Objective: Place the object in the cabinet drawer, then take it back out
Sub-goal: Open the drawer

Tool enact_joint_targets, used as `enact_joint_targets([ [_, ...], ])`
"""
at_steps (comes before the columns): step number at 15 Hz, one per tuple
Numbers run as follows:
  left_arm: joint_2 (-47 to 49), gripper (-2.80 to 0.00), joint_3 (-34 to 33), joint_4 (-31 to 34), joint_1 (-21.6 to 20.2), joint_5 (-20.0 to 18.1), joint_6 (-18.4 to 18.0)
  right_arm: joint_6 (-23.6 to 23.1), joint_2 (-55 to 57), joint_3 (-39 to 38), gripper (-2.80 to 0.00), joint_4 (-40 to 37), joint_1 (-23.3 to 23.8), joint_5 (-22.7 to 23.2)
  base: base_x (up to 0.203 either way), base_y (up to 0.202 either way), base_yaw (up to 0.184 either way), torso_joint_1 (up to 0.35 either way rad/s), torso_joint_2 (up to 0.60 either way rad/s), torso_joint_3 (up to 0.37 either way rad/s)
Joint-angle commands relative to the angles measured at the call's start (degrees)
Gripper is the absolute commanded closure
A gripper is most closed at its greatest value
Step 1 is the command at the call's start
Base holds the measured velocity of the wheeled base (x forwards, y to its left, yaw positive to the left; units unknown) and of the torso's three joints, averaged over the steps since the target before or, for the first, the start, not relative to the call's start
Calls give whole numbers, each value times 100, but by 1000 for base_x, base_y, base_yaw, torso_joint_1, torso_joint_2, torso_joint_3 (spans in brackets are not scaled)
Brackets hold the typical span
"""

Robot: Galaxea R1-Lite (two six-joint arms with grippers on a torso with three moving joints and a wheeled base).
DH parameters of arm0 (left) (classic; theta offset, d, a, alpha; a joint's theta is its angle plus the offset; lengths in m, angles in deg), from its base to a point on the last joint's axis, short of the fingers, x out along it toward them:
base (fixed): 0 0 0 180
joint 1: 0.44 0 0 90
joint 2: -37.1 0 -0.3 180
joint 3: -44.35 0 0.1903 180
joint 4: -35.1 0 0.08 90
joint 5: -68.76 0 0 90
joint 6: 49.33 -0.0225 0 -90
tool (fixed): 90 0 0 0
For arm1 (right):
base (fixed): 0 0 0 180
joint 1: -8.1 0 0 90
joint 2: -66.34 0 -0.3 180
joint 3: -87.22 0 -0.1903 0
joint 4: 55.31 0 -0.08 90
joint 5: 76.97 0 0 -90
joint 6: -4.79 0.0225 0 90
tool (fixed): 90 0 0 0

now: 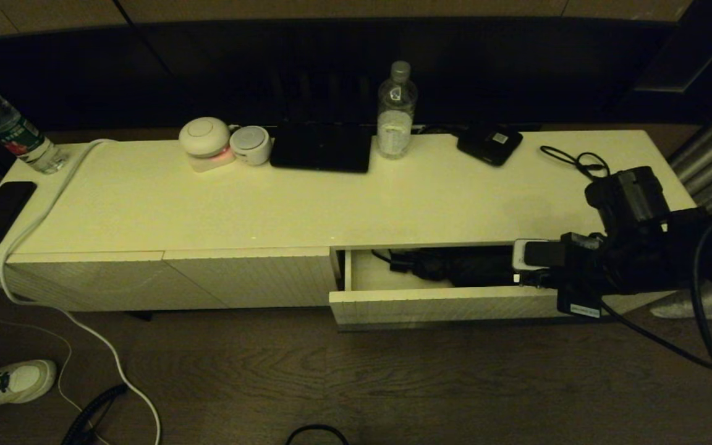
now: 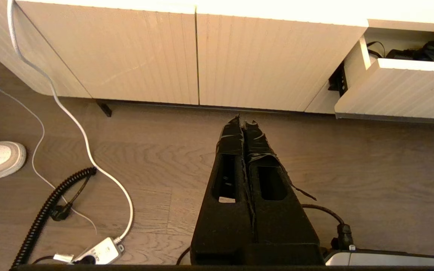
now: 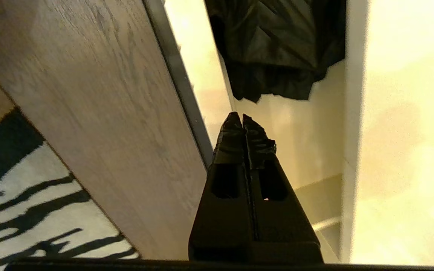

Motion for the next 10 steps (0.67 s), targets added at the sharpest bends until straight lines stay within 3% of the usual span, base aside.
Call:
enact_joint_targets([
  [1,-9,0,0,-2,-4,2,6,48,352,168,0,38,-51,-22,0,0,0,0,0,0],
  [10,-9,0,0,-2,-4,2,6,45,739,441,0,535,-98,-85,0,0,0,0,0,0],
])
